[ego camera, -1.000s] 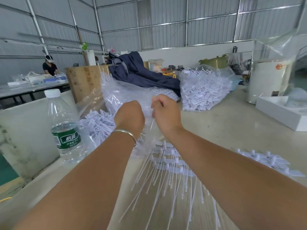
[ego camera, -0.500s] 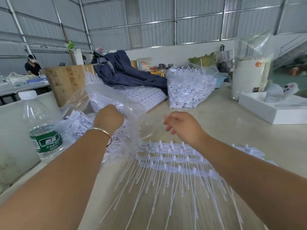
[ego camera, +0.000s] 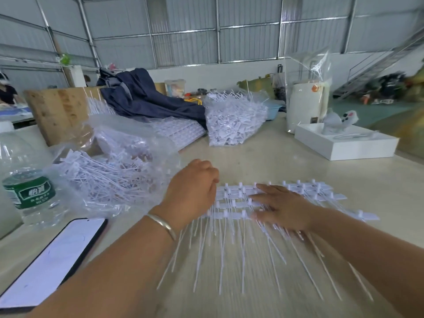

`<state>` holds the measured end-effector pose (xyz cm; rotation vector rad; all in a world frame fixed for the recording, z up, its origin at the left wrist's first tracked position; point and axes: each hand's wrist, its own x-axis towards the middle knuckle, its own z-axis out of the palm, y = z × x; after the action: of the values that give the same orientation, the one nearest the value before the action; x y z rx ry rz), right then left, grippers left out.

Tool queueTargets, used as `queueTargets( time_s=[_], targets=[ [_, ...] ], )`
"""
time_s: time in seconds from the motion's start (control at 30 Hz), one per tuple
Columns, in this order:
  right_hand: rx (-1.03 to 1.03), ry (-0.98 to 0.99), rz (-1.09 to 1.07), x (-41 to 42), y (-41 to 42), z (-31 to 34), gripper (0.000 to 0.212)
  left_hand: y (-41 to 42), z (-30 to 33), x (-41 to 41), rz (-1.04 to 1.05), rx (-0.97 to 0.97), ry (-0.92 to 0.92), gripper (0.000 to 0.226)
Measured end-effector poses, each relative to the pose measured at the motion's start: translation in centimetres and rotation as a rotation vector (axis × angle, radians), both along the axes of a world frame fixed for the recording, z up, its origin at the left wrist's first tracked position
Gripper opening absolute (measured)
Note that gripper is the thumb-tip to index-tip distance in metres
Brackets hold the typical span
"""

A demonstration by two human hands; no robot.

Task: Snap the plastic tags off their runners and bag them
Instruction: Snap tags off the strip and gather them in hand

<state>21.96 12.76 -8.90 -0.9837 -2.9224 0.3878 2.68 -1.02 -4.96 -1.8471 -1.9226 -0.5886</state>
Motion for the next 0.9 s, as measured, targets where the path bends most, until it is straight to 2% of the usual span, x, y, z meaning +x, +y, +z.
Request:
queueTargets(
  time_s=[0.07,0.13,0.23,0.3,0.37,0.5,0.6,0.7,0.77,0.8,0.87,0.9],
  targets=[
    [-0.05,0.047,-0.02,1.1,1.0,0.0,0.062,0.9,-1.2,-0.7,0.19,-0.165,-0.141,0.03],
    [-0.051,0.063,-0.03,1.5,1.6,-0.1,0.058,1.5,-2.1,-1.6,0.336,-0.285,-0.193,0.034],
    [-0.155,0.199,-0.135,0.8,1.8,-0.2,0.052,2.2,-3.5,-2.2,0.426,-0.462,-0.18,0.044],
    [-0.276,0.348,-0.235,-0.1,1.5,-0.1,0.049,2.2,-4.2,-2.4,0.436,-0.486,-0.214,0.041],
    [-0.229,0.358,-0.275,-0.7,1.3,-0.6,0.047,2.2,-4.7,-2.9,0.421,-0.426,-0.3,0.041],
    [0.152,0.179,-0.205,-1.5,0.7,-2.1,0.049,1.9,-5.1,-3.7,0.361,-0.169,-0.459,0.048],
    [0.221,0.185,-0.19,-1.9,0.2,-2.4,0.054,1.6,-4.8,-3.6,0.282,0.11,-0.674,0.045],
    [0.197,0.25,-0.192,-1.8,-0.3,-2.5,0.063,1.1,-4.3,-3.2,0.223,0.329,-0.652,0.032],
    [0.166,0.316,-0.196,-1.7,-0.4,-2.4,0.064,1.1,-4.1,-2.8,0.189,0.443,-0.713,0.029],
    [0.154,0.341,-0.185,-1.6,-0.4,-2.3,0.064,1.2,-3.9,-2.6,0.171,0.497,-0.825,0.027],
    [0.134,0.384,-0.156,-1.5,-0.4,-2.0,0.062,1.2,-3.3,-2.3,0.115,0.546,-1.24,0.02],
    [0.124,0.411,-0.145,-1.4,-0.5,-1.8,0.061,1.1,-3.1,-2.1,0.081,0.496,-1.456,0.014]
  ],
)
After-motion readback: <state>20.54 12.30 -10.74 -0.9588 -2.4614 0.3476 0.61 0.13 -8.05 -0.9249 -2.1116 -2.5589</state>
